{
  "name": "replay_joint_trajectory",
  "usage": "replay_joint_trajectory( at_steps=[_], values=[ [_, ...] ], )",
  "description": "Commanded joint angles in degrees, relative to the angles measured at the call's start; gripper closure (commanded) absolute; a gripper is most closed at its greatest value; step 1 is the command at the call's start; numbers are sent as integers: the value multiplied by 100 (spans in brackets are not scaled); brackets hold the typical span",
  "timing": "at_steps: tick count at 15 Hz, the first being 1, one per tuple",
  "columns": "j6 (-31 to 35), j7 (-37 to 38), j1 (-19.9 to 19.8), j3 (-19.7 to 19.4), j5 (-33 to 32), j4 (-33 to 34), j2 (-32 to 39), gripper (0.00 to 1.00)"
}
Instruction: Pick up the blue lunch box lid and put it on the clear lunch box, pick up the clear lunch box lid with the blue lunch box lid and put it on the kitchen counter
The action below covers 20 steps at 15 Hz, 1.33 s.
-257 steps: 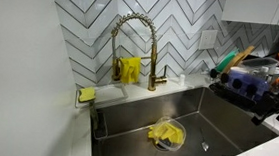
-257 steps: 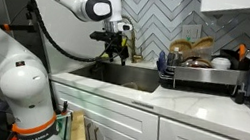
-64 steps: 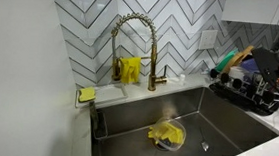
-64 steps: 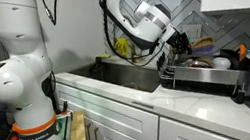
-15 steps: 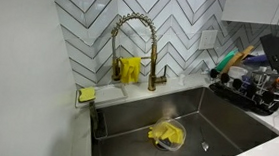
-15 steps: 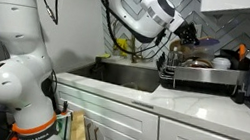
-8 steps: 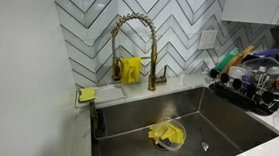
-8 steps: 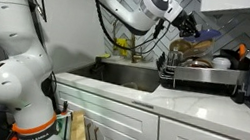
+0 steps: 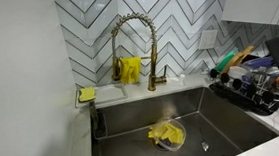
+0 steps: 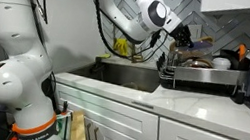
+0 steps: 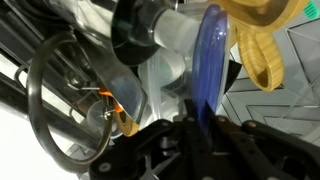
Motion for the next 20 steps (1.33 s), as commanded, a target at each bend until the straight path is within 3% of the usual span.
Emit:
replay_joint_trajectory(
  at_steps=[1, 7, 8, 12, 15, 20],
  values=[
    [509, -241, -76, -89, -20, -68, 135, 98],
    [816, -438, -140, -103, 30, -87, 361, 98],
    [788, -473, -144, -80, 58, -113, 380, 95],
    [710, -615, -176, -7, 133, -133, 419, 67],
    [667, -705, -191, 17, 145, -130, 447, 59],
    [762, -752, -208, 52, 173, -141, 564, 67]
  ],
)
